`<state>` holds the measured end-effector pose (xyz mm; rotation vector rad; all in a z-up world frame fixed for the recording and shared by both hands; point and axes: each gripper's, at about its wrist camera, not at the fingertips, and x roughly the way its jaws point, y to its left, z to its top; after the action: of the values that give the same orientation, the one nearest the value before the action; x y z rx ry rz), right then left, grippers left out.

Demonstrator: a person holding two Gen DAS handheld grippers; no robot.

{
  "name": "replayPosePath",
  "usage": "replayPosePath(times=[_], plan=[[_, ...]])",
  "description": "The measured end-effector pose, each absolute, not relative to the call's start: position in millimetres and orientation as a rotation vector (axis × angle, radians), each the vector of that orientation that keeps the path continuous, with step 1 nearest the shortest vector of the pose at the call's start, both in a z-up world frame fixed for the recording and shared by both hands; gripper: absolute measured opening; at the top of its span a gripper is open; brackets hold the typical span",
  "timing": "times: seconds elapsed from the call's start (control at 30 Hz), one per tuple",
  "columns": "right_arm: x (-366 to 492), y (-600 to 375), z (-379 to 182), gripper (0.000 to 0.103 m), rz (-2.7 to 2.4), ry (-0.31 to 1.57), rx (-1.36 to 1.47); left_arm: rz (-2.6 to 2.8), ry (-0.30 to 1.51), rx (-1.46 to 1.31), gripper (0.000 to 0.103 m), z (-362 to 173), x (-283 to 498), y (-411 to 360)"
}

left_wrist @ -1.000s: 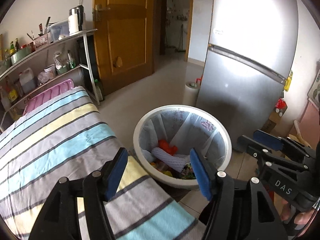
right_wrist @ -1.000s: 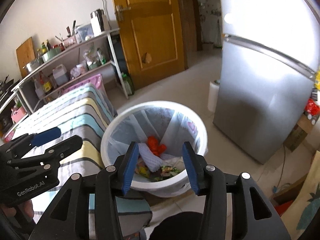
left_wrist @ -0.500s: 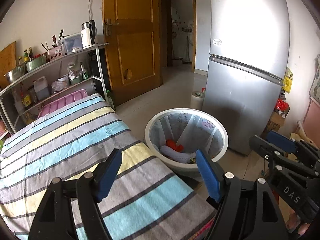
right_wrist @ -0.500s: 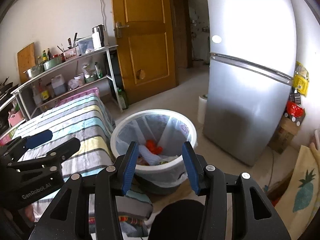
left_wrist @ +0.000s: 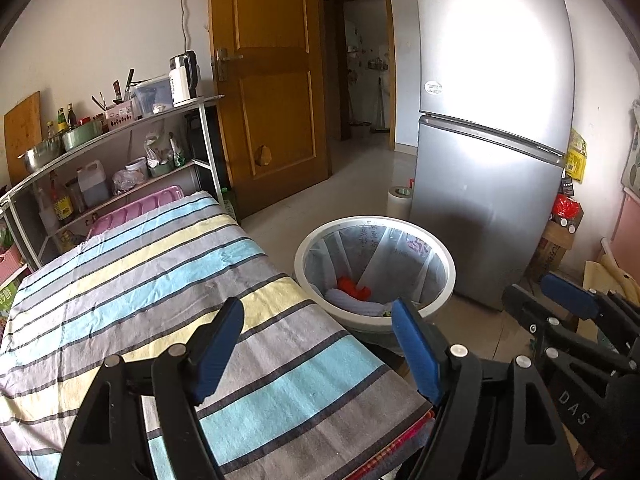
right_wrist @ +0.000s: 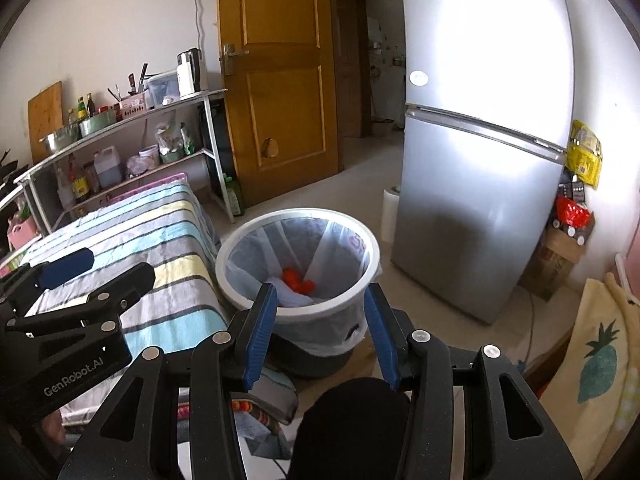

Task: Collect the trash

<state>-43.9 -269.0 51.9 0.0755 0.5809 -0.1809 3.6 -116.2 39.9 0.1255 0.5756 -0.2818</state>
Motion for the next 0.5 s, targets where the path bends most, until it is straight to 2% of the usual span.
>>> replayPosePath(times=[0.5], plan=[[-45.8,-267.8,51.5,0.046,-0.176,0.577,0.077,-0.285,0.584,0.13,0.078,39.9,2.1,-119.0]])
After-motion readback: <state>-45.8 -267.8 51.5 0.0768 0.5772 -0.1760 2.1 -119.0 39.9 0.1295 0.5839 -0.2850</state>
